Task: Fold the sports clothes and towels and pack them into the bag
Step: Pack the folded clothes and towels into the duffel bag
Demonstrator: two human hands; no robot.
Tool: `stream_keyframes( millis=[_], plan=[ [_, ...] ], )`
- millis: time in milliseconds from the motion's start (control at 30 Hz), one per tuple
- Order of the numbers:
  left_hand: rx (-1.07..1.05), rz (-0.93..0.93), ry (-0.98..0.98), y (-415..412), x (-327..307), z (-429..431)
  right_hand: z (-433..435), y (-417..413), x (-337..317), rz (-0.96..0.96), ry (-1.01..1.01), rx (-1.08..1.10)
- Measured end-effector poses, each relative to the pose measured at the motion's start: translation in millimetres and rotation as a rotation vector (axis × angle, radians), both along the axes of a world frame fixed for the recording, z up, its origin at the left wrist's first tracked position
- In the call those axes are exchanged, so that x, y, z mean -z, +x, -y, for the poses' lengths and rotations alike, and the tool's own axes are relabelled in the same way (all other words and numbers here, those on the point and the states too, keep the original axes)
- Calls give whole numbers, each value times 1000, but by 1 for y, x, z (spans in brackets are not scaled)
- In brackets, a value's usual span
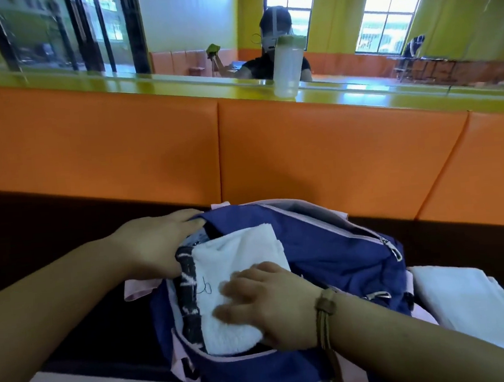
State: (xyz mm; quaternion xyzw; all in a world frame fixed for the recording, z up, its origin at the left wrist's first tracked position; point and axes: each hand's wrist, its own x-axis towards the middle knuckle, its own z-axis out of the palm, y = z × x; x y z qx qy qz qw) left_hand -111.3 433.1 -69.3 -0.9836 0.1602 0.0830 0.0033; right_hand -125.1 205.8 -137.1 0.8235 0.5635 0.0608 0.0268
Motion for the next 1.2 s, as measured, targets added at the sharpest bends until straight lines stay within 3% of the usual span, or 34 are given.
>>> stream_keyframes(
  millis=[100,200,233,367,467,600,867,1067,1200],
  plan=[
    [23,-30,-5,2,-3,-3,-6,1,-10,-197,-66,46],
    [15,-47,20,3,-4,-4,-6,11,-27,-567,-16,175],
    [9,-46,31,3,-5,-4,-5,16,-32,-565,-25,191],
    [-3,-31,67,3,-7,1,-6,21,-28,-160,-251,206],
    [8,-3,75,3,-5,7,-22,17,-11,-100,-299,149],
    [-12,47,81,5,-4,9,-45,23,4,-142,-333,250],
    [-2,113,27,9,3,9,-62,33,22,-390,-213,563],
    [-16,102,-20,7,8,7,-65,27,24,-459,-147,604],
    [-51,186,12,-2,5,10,-56,26,4,-437,-83,475]
  ],
)
